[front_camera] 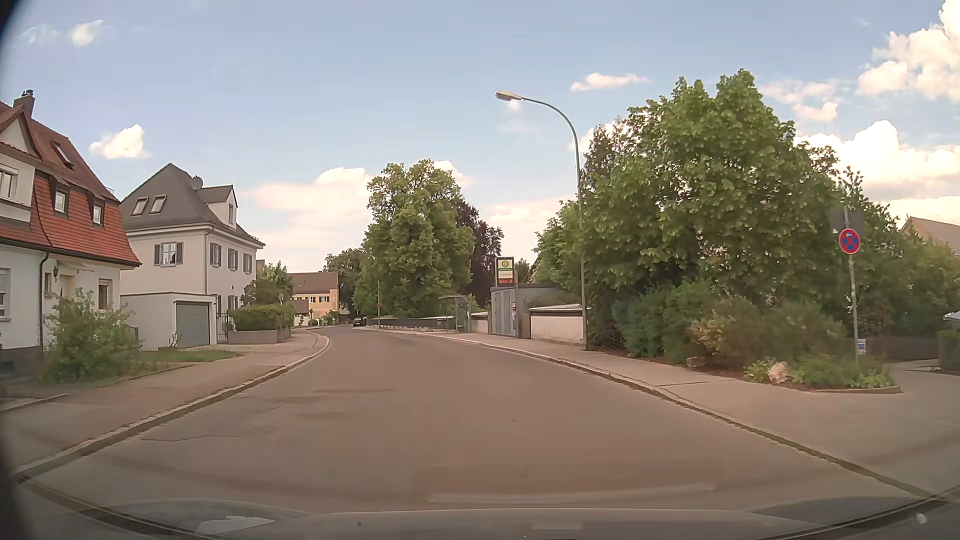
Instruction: Follow the waypoints while adhering to traffic rules and regulations
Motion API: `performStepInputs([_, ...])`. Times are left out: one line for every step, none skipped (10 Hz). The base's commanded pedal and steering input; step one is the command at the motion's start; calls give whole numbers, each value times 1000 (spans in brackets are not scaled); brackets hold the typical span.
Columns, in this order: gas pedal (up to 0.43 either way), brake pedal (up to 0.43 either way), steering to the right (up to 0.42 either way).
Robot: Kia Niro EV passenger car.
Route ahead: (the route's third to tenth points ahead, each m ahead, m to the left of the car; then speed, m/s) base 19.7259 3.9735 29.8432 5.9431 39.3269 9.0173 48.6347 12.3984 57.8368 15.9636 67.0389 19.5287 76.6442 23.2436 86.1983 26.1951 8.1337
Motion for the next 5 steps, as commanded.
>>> performStepInputs([0, 18, -37])
performStepInputs([0, 18, -37])
performStepInputs([0, 18, -37])
performStepInputs([0, 18, -37])
performStepInputs([0, 24, -38])
